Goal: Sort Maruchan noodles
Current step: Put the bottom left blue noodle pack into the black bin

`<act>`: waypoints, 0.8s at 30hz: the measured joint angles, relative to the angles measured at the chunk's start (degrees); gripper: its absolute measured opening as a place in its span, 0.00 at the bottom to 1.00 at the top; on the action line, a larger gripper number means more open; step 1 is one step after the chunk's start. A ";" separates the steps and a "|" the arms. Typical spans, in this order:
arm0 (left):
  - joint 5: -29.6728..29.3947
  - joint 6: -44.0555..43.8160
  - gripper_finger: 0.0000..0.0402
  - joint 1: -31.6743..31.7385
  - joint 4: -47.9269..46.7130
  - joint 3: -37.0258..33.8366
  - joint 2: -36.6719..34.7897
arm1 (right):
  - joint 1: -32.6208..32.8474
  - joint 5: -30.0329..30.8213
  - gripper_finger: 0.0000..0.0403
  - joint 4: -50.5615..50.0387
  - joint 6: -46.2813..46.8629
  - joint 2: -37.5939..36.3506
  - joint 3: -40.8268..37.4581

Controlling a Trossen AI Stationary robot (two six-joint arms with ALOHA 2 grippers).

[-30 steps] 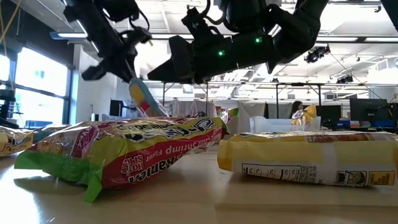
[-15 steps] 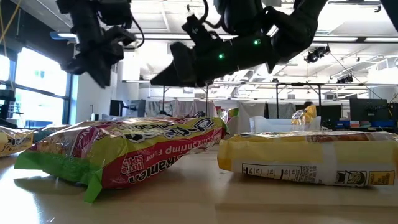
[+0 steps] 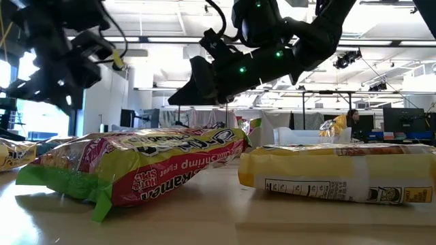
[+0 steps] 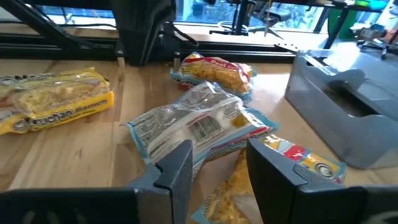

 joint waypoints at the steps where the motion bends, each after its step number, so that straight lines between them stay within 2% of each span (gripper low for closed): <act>1: -0.38 -0.96 0.23 -0.83 0.84 -1.35 -0.84 | 0.05 -0.12 0.33 -0.12 0.12 0.00 0.00; 6: -6.31 -1.69 0.30 -2.44 5.61 -6.82 -2.45 | 0.06 -1.30 0.33 -0.22 0.12 0.00 0.00; 14: -15.40 0.42 0.47 -0.23 9.20 -11.06 -2.44 | 0.06 -1.55 0.33 0.03 0.08 0.02 0.00; 21: -13.33 3.14 0.51 3.68 28.39 -18.66 -2.46 | 0.07 -1.55 0.33 0.09 0.06 0.04 0.00; 24: -13.04 2.37 0.51 5.09 32.38 -21.95 -2.46 | 0.11 -1.55 0.33 0.09 0.07 0.04 0.00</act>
